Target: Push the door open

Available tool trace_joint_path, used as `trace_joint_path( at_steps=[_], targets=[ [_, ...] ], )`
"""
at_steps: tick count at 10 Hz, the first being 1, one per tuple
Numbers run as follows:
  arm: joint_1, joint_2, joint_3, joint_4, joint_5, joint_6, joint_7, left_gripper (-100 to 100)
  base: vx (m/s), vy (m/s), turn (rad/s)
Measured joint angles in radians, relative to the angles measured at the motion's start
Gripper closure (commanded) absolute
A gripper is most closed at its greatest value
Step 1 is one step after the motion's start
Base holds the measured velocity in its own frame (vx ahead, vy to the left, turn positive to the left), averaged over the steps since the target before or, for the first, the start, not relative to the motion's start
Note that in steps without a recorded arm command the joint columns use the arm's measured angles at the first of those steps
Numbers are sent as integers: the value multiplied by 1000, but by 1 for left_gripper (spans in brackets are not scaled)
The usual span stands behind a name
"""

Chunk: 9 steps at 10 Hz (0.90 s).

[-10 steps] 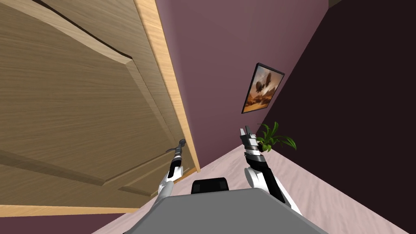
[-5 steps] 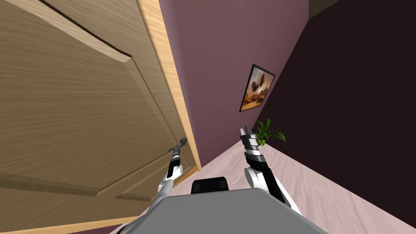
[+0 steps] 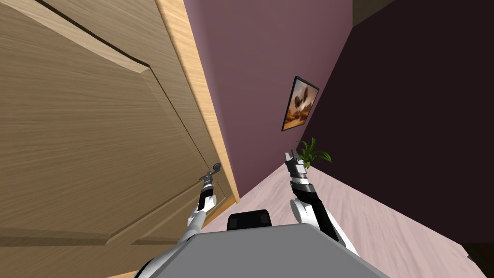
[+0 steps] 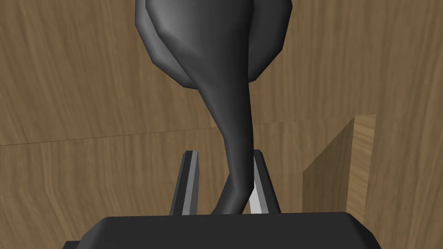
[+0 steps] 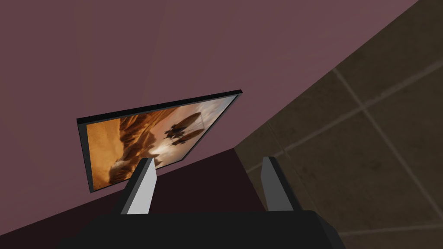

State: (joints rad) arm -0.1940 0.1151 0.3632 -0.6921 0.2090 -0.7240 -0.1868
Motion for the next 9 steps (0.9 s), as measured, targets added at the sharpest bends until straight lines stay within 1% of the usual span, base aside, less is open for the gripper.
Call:
trace_joint_path(
  at_steps=[1, 3, 4, 5, 6, 7, 8, 9],
  targets=[
    [31, -13, 0, -60, 3, 20, -7, 100, 1, 46, -45],
    [27, -16, 5, -61, 12, 23, -19, 100, -4, 21, -4],
    [1, -9, 9, -25, 15, 14, -23, 100, -15, 5, -63],
    [5, -6, 10, -26, 19, 7, -22, 100, -22, 36, -63],
    [3, -5, 12, -18, 27, -1, -25, 100, -36, 33, -15],
    [14, -11, 16, -47, 31, 8, -32, 100, -11, 35, 101],
    [8, 1, 24, -30, 35, -7, -33, 100, -32, 97, -70],
    [-12, 18, 36, 12, 53, -27, -36, 100, -53, 142, -100]
  ],
)
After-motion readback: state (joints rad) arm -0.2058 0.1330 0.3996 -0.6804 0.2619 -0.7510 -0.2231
